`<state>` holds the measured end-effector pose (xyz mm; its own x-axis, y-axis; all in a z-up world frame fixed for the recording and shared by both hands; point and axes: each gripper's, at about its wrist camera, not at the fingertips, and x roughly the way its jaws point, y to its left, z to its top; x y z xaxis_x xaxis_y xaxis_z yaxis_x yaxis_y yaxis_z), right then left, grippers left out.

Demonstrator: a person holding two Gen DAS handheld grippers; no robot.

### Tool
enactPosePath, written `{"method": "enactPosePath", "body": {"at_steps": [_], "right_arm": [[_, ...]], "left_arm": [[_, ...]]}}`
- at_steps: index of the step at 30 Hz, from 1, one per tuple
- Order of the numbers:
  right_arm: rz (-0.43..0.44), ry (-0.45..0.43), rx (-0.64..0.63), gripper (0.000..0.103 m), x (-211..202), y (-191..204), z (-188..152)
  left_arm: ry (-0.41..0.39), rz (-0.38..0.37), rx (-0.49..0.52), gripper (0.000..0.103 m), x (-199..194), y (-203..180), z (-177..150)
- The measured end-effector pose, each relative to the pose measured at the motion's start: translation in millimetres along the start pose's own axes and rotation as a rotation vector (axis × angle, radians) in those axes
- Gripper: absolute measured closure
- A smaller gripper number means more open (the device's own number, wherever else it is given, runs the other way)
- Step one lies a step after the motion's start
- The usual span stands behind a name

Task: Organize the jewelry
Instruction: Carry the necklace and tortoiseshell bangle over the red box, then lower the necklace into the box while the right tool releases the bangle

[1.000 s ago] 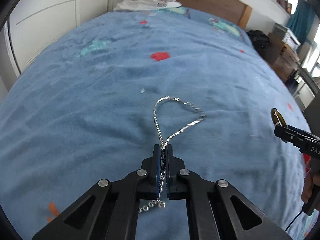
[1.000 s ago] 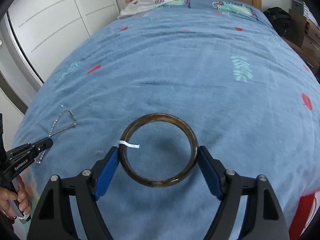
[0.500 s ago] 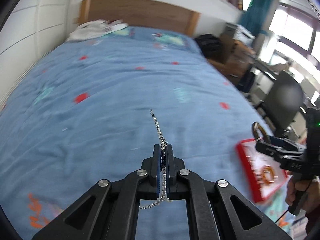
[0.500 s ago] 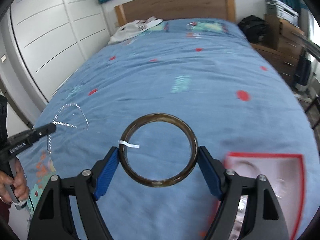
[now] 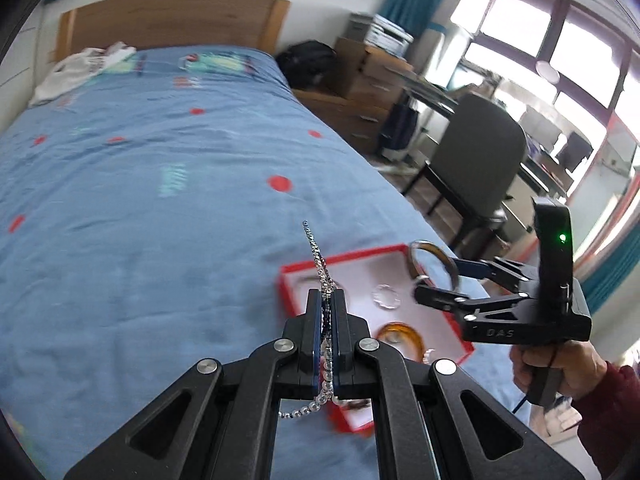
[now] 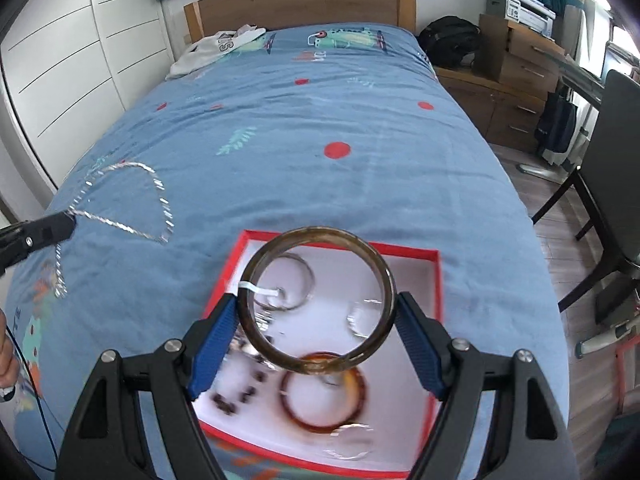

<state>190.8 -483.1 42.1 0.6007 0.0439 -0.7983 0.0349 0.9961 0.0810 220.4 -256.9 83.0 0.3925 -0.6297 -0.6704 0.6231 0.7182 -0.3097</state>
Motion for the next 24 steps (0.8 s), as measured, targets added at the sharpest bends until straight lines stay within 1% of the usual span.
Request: {"method": "enactPosePath", "body": {"at_steps": [4, 6, 12, 19, 24], "right_arm": [[0.037, 0.024, -0.029, 0.026, 14.1, -17.1, -8.3], [0.06, 0.037, -0.04, 0.025, 23.3, -22.9, -14.0], [0.123, 0.069, -0.073, 0.025, 49.0, -31.8, -24.1], [0.139, 0.125, -0.109, 0.025, 77.0, -32.6, -24.2], [0.126, 0.14, -0.133, 0.025, 85.3, -30.8, -24.2]], "left_arm": [[0.037, -0.008, 0.008, 0.099, 37.4, -21.6, 0.5], [0.056, -0.008, 0.001, 0.099, 54.9, -25.2, 0.1], [0.103, -0.011, 0.004, 0.099, 87.0, -30.9, -10.9], [0.144, -0.014, -0.02, 0.099, 105.3, -29.9, -27.9], [0.155, -0.034, -0.024, 0.099, 103.5, -37.6, -41.2]]}}
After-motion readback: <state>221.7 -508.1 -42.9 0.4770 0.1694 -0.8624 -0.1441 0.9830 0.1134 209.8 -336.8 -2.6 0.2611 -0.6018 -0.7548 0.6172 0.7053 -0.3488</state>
